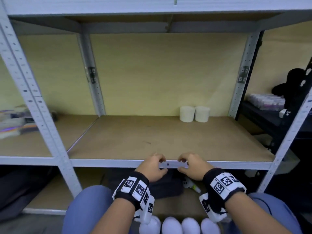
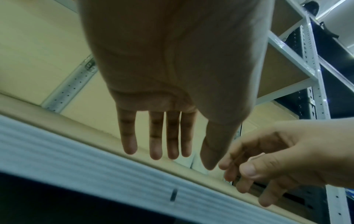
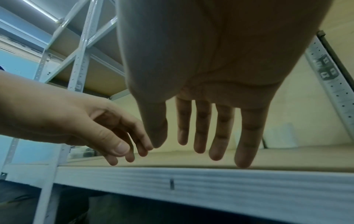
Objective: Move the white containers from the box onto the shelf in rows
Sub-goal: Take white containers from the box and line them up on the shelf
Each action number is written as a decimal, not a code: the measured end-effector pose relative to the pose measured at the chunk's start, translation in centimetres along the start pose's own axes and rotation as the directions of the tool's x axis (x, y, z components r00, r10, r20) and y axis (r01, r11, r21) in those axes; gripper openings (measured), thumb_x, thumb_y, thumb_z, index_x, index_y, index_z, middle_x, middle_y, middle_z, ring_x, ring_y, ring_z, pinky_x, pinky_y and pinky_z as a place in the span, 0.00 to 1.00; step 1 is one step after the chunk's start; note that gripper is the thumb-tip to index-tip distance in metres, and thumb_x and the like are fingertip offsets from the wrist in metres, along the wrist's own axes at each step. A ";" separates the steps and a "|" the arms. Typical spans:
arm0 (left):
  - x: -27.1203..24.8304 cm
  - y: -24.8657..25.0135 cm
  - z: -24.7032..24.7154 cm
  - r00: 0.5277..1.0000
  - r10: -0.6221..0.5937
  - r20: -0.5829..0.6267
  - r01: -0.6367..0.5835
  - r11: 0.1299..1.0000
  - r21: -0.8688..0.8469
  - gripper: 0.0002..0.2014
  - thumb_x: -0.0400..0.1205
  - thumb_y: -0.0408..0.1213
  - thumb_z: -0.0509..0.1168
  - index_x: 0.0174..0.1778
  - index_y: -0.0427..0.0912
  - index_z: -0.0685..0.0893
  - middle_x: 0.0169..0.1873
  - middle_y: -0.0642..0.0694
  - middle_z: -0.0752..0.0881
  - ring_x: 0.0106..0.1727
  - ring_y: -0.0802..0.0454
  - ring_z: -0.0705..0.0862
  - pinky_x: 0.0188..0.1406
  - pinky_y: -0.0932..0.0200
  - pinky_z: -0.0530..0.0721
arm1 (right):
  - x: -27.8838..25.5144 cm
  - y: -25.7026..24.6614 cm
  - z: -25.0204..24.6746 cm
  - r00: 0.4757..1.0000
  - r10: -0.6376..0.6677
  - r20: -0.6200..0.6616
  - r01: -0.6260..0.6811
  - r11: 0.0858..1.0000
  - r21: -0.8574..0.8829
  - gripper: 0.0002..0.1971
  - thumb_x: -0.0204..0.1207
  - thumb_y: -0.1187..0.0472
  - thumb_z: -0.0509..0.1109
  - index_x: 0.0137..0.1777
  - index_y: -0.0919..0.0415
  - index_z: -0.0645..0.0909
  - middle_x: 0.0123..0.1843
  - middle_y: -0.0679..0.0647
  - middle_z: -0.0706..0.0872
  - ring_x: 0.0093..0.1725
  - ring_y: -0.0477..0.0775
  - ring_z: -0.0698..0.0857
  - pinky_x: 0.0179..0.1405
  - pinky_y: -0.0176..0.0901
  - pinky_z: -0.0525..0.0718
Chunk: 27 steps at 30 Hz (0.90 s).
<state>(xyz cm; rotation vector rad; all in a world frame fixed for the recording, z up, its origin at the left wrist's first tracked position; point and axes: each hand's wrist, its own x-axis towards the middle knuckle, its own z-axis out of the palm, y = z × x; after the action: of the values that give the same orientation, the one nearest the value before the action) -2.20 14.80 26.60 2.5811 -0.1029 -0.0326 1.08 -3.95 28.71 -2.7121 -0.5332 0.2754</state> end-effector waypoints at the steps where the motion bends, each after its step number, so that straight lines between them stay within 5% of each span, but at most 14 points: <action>1: -0.6 -0.5 0.6 1.000 -0.022 0.019 0.022 1.000 -0.008 0.19 0.77 0.46 0.68 0.64 0.49 0.79 0.62 0.52 0.79 0.61 0.52 0.81 0.63 0.59 0.79 | -0.2 -0.1 0.9 1.000 -0.006 0.018 0.006 1.000 0.006 0.20 0.76 0.49 0.69 0.66 0.53 0.78 0.65 0.52 0.81 0.60 0.53 0.82 0.61 0.44 0.80; 5: -2.1 -2.9 2.7 0.991 -0.113 0.078 0.113 0.994 0.000 0.21 0.75 0.47 0.70 0.63 0.48 0.79 0.62 0.49 0.79 0.61 0.52 0.81 0.65 0.53 0.80 | 0.2 0.0 4.6 0.996 -0.043 0.083 0.042 0.999 0.013 0.20 0.75 0.49 0.71 0.64 0.55 0.79 0.62 0.53 0.83 0.60 0.52 0.83 0.60 0.42 0.80; 13: -3.1 -7.3 7.6 0.923 -0.296 0.247 0.281 0.955 0.094 0.24 0.72 0.37 0.72 0.65 0.42 0.78 0.65 0.40 0.80 0.63 0.44 0.81 0.62 0.57 0.79 | 1.6 2.2 13.4 0.955 -0.011 0.298 0.016 1.000 -0.015 0.24 0.74 0.53 0.71 0.70 0.56 0.76 0.69 0.56 0.78 0.68 0.55 0.79 0.67 0.41 0.76; 21: -1.7 -10.4 13.8 0.814 -0.348 0.466 0.250 0.933 0.259 0.27 0.71 0.37 0.73 0.66 0.40 0.75 0.65 0.36 0.77 0.62 0.36 0.80 0.59 0.46 0.84 | 2.4 5.9 20.4 0.883 0.124 0.453 -0.122 0.992 -0.033 0.37 0.78 0.46 0.67 0.82 0.61 0.61 0.81 0.57 0.67 0.79 0.59 0.68 0.77 0.46 0.70; 27: -0.9 -12.7 18.1 0.728 -0.380 0.571 0.223 0.919 0.327 0.40 0.74 0.38 0.74 0.80 0.40 0.62 0.78 0.37 0.62 0.79 0.37 0.64 0.78 0.44 0.69 | 2.4 7.0 24.3 0.828 0.184 0.529 -0.133 0.982 -0.135 0.44 0.69 0.43 0.73 0.82 0.53 0.58 0.81 0.56 0.62 0.79 0.62 0.66 0.78 0.52 0.67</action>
<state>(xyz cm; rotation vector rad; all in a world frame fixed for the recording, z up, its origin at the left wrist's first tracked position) -3.03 16.06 4.57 2.6810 0.0844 -1.0762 -0.68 -1.53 3.47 -2.7532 -0.4700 1.1130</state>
